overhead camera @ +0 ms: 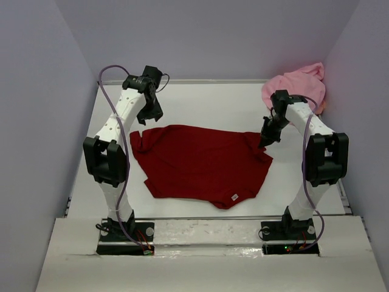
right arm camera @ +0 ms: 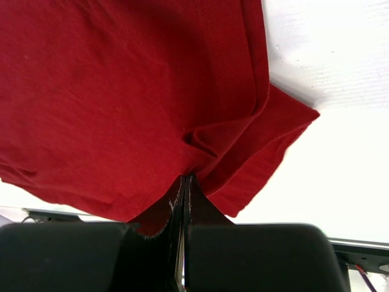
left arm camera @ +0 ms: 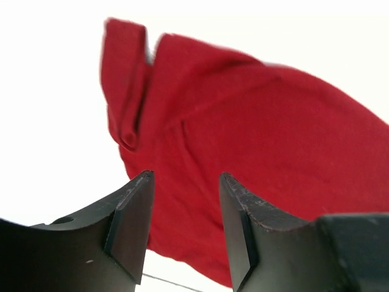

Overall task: Fold and stack the t-shirts
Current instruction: Flatten out the tshirt

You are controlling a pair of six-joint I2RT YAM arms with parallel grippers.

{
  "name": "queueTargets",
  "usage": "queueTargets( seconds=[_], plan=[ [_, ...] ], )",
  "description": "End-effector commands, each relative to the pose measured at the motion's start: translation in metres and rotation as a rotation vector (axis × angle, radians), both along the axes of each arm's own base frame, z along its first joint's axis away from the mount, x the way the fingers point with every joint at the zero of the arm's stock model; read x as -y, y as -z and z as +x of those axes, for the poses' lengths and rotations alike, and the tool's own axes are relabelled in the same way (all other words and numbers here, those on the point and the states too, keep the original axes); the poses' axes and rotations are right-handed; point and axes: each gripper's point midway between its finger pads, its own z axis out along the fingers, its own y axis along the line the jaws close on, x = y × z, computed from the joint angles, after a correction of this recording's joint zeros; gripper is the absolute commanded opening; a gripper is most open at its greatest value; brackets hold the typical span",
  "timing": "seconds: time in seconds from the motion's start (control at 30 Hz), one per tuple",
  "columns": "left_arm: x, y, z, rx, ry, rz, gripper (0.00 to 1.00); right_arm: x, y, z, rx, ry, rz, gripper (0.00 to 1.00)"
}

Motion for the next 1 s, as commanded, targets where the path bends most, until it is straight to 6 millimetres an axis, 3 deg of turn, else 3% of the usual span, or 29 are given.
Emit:
queueTargets(
  seconds=[0.0,0.07,0.1,0.13,0.33,0.4,0.43,0.5,0.53,0.67,0.8,0.83,0.97],
  plan=[
    [-0.031,-0.022,0.011,0.073,-0.021,0.160,0.56,-0.006,-0.019,0.014,0.072,0.006,0.039,0.00],
    [-0.037,-0.031,0.019,0.112,-0.072,0.154,0.66,-0.006,-0.018,0.014,0.067,0.004,0.035,0.00],
    [-0.041,-0.034,0.022,0.129,-0.081,0.171,0.89,-0.005,-0.020,0.017,0.077,-0.001,0.029,0.00],
    [-0.039,-0.039,0.032,0.168,-0.067,0.167,0.99,-0.004,-0.021,0.017,0.074,-0.001,0.026,0.00],
    [-0.047,-0.025,0.062,0.163,-0.033,0.183,0.96,-0.008,-0.026,0.025,0.081,-0.007,0.044,0.00],
    [-0.038,-0.024,0.079,0.219,0.015,0.067,0.93,-0.009,-0.027,0.026,0.079,-0.012,0.049,0.00],
    [-0.053,-0.026,0.088,0.251,0.012,0.050,0.96,-0.009,-0.030,0.029,0.086,-0.018,0.048,0.00],
    [-0.057,-0.024,0.093,0.257,0.062,0.018,0.99,-0.008,-0.033,0.031,0.092,-0.020,0.042,0.00],
    [-0.072,-0.024,0.095,0.241,0.030,0.031,0.99,-0.007,-0.035,0.032,0.098,-0.026,0.040,0.00],
    [-0.091,-0.003,0.090,0.177,-0.021,-0.045,0.99,-0.009,-0.036,0.033,0.095,-0.033,0.048,0.00],
    [-0.077,0.041,0.071,0.028,-0.001,-0.238,0.99,-0.009,-0.038,0.035,0.106,-0.035,0.053,0.00],
    [-0.073,0.061,0.062,-0.031,0.008,-0.271,0.99,-0.009,-0.038,0.036,0.108,-0.037,0.053,0.00],
    [-0.054,0.075,0.056,-0.025,0.064,-0.382,0.99,-0.011,-0.036,0.037,0.104,-0.034,0.064,0.00]
  ],
)
